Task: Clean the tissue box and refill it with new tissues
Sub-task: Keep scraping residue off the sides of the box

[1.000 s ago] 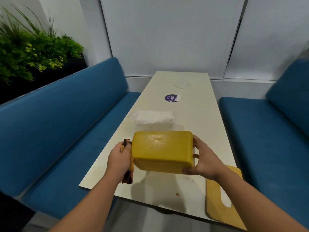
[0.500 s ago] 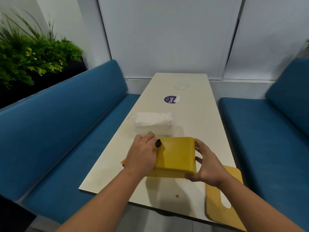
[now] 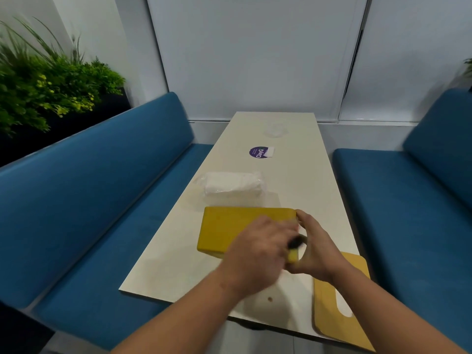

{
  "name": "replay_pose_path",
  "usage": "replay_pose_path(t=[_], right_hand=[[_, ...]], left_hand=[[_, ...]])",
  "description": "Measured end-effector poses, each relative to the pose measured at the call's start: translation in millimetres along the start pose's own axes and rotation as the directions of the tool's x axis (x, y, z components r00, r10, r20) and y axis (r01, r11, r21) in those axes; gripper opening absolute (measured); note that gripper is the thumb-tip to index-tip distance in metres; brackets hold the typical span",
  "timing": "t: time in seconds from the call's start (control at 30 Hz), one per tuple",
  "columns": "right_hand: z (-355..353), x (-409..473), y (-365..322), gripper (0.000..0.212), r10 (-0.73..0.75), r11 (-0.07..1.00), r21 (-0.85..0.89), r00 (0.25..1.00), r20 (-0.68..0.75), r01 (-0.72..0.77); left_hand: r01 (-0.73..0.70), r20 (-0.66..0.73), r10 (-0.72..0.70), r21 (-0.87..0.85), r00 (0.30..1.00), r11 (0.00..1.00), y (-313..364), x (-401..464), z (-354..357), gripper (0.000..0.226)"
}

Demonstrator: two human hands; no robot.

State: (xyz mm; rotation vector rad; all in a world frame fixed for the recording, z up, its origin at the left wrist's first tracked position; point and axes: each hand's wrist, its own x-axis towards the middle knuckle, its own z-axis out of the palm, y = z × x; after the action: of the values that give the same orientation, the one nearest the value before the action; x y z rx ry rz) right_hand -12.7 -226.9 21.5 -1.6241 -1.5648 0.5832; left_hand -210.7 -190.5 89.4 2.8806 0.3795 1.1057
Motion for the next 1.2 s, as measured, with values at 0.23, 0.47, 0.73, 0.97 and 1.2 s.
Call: replay_pose_path(t=[0.23, 0.47, 0.73, 0.97, 1.2], right_hand=[[-10.1, -11.3, -10.5, 0.112, -0.151, 0.963, -0.221, 0.988, 0.035, 0.155], [-0.1, -13.8, -7.8, 0.101, -0.454, 0.801, -0.410, 0.889, 0.061, 0.437], [6.3, -37.8, -0.1, 0.111, -0.167, 0.957, -0.224, 0.981, 0.104, 0.186], [47.8, -52.1, -16.0, 0.029, 0.361, 0.796, 0.566, 0.919, -0.160, -0.214], [67.8, -59.8, -22.8, 0.030, 0.517, 0.755, 0.582, 0.820, -0.246, -0.302]], left_hand=[[0.989, -0.055, -0.989, -0.046, 0.140, 0.142, -102.5, -25.7, -66.7, 0.055], [0.982, 0.409, -0.911, 0.149, 0.044, 0.114, -114.7, -31.0, -65.2, 0.034], [0.984, 0.202, -0.964, 0.015, 0.171, 0.177, -99.6, -51.4, -52.6, 0.019], [0.960, 0.079, -0.957, -0.012, 0.278, 0.278, -82.1, -71.6, -28.0, 0.024], [0.964, 0.132, -0.955, -0.080, 0.264, 0.255, -66.1, -95.8, -11.4, 0.026]])
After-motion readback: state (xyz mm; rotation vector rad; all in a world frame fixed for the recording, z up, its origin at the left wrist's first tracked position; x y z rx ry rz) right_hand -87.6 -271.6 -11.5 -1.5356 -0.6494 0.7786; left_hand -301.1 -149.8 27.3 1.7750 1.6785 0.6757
